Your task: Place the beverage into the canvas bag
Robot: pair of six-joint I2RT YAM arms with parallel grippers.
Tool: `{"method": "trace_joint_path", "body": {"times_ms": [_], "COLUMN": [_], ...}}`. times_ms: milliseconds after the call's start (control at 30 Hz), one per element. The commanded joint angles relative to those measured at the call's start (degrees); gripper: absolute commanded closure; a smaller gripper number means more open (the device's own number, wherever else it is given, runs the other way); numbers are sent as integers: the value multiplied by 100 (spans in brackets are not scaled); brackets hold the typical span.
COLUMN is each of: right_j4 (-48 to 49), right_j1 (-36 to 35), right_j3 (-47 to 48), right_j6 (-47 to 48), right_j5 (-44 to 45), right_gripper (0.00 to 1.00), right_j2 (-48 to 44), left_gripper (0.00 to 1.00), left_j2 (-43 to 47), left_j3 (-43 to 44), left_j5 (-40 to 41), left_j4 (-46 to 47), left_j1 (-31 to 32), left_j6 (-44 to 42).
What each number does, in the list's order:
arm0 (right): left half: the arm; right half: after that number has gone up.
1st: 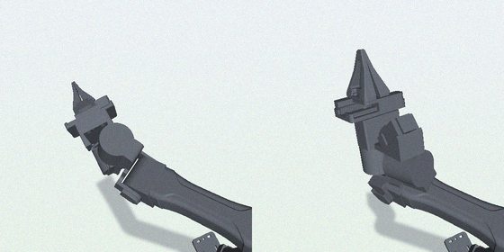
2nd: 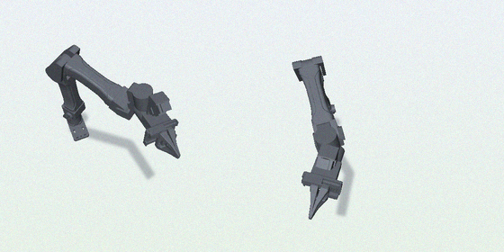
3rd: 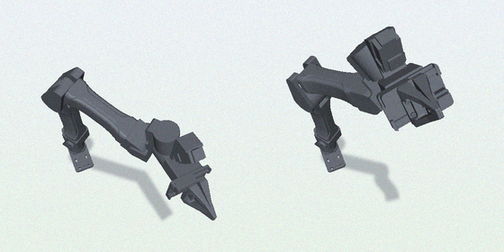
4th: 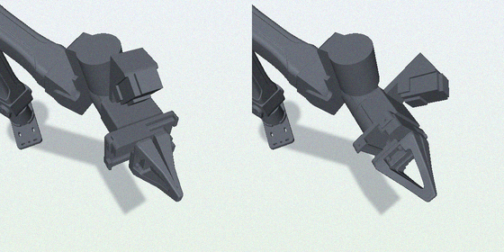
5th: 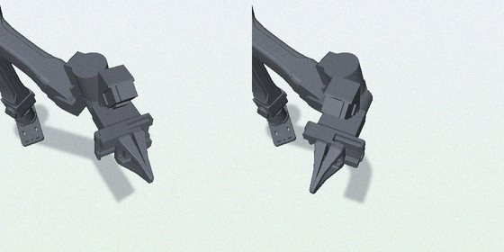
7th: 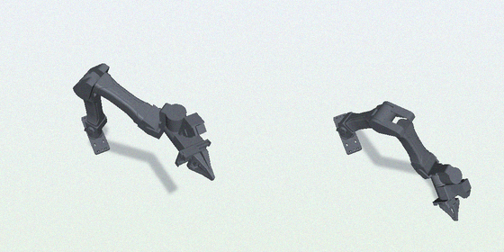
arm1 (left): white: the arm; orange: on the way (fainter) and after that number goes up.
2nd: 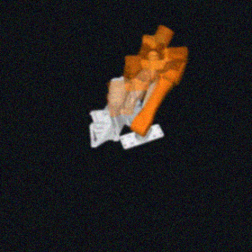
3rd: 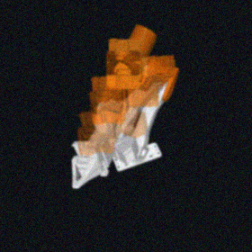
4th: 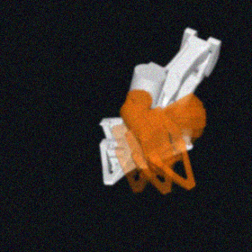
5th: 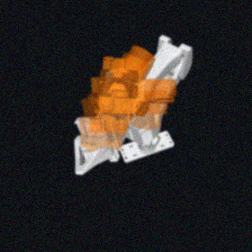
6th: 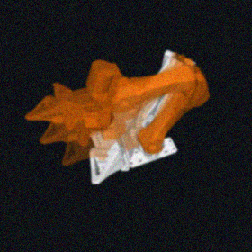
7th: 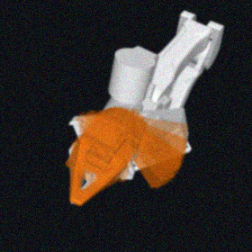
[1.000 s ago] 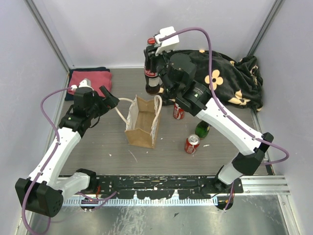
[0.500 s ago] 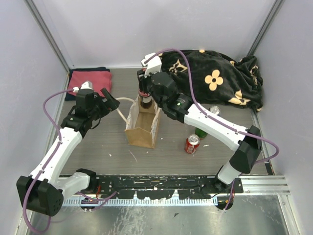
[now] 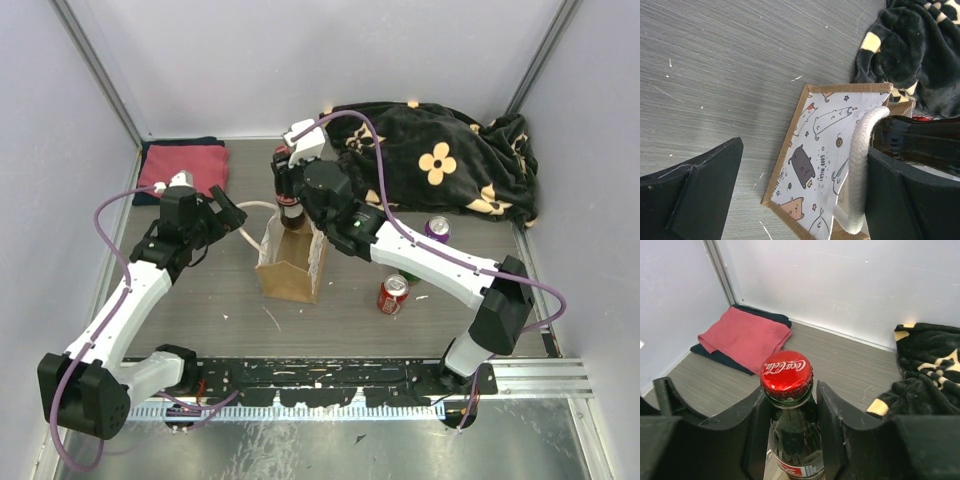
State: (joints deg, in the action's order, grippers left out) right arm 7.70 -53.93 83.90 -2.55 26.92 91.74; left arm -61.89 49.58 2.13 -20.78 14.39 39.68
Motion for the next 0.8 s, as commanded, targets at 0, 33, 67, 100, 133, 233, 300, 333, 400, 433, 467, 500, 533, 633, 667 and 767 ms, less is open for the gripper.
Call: {"method": "trace_joint_path", "body": {"times_ms": [0, 33, 67, 100, 133, 233, 300, 333, 400, 433, 467, 500, 533, 633, 667, 767], "right_j4": [998, 1012, 1009, 991, 987, 934, 901, 900, 862, 831, 820, 820, 827, 933, 994, 1108], "right_j1": [-283, -346, -403, -459, -512, -625, -676, -694, -714, -717, -717, -715, -716, -715, -715, -707], "right_j3": [113, 146, 192, 251, 306, 445, 486, 487, 479, 467, 433, 382, 316, 93, 37, -86], "right_j6": [-70, -33, 32, 78, 119, 208, 237, 237, 232, 229, 233, 235, 243, 252, 265, 322], "right_j5": [119, 145, 163, 178, 189, 212, 231, 239, 255, 272, 290, 319, 366, 450, 465, 505], "right_gripper": [99, 99, 99, 99, 99, 99, 99, 99, 99, 99, 99, 99, 99, 99, 99, 99], "right_j2": [-504, -534, -549, -556, -561, -561, -559, -574, -582, -585, -587, -589, -588, -568, -530, -409], "left_gripper": [2, 2, 2, 2, 2, 2, 2, 2, 2, 2, 2, 2, 2, 2, 2, 2], "left_j2": [-30, -27, -25, -25, -18, 2, 8, 5, 9, 3, -8, -14, -26, -34, -39, -42], "left_j3": [-80, -87, -94, -104, -115, -144, -159, -157, -162, -162, -160, -162, -154, -150, -151, -159], "left_j5": [-67, -70, -69, -74, -80, -95, -95, -95, -99, -107, -112, -114, -109, -108, -114, -127], "left_j4": [257, 258, 258, 265, 274, 280, 290, 288, 293, 291, 300, 294, 301, 317, 316, 304], "left_j1": [-16, -23, -22, -18, -24, -21, -23, -23, -24, -24, -24, -23, -19, -17, -21, -23], "left_j6": [-13, -21, -17, -21, -15, -13, -13, -13, -13, -17, -14, -13, -9, 0, 4, -3]}}
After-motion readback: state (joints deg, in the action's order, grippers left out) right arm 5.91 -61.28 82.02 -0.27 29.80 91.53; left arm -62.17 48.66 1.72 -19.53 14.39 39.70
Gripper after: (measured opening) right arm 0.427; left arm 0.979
